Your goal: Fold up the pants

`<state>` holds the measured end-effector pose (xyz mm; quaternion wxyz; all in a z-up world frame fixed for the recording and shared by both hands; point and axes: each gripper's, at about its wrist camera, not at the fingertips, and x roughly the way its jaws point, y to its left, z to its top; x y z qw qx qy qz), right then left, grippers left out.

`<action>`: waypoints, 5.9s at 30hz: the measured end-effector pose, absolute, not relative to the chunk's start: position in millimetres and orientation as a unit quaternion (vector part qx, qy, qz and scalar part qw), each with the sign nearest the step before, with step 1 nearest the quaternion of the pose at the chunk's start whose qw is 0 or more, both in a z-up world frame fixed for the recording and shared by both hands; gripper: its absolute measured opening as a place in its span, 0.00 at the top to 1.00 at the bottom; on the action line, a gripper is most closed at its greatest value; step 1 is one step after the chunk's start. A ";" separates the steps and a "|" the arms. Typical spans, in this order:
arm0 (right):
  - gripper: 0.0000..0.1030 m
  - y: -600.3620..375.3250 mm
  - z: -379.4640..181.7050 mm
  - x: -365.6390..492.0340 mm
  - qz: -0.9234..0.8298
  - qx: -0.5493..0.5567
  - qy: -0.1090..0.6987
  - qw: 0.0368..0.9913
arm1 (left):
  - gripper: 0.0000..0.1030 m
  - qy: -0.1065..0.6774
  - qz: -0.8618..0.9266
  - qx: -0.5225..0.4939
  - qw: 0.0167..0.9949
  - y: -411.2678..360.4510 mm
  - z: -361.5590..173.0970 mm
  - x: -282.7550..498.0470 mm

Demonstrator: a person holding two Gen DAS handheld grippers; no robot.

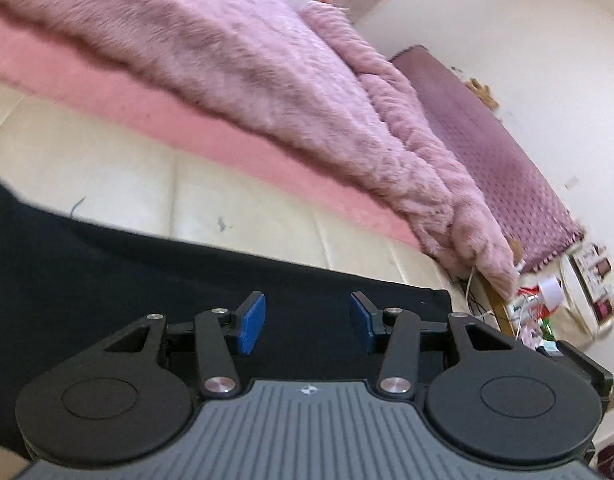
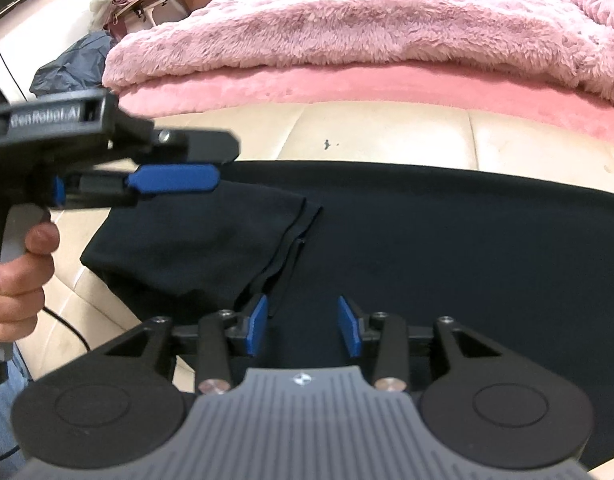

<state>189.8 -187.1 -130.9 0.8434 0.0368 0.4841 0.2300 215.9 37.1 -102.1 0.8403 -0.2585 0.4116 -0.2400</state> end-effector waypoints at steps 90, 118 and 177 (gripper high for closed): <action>1.00 -144.3 -70.6 244.4 0.251 0.185 0.456 0.834 | 0.52 0.372 -0.029 -0.157 0.914 112.0 -81.5 171.3; 1.00 -456.0 58.5 242.8 0.078 0.171 0.401 0.897 | 0.52 0.416 -0.083 -0.084 0.902 22.0 -71.8 183.8; 0.74 -576.2 -156.9 193.2 -0.101 0.348 0.424 0.830 | 0.55 0.519 -0.142 -0.023 0.843 -47.2 -146.0 182.9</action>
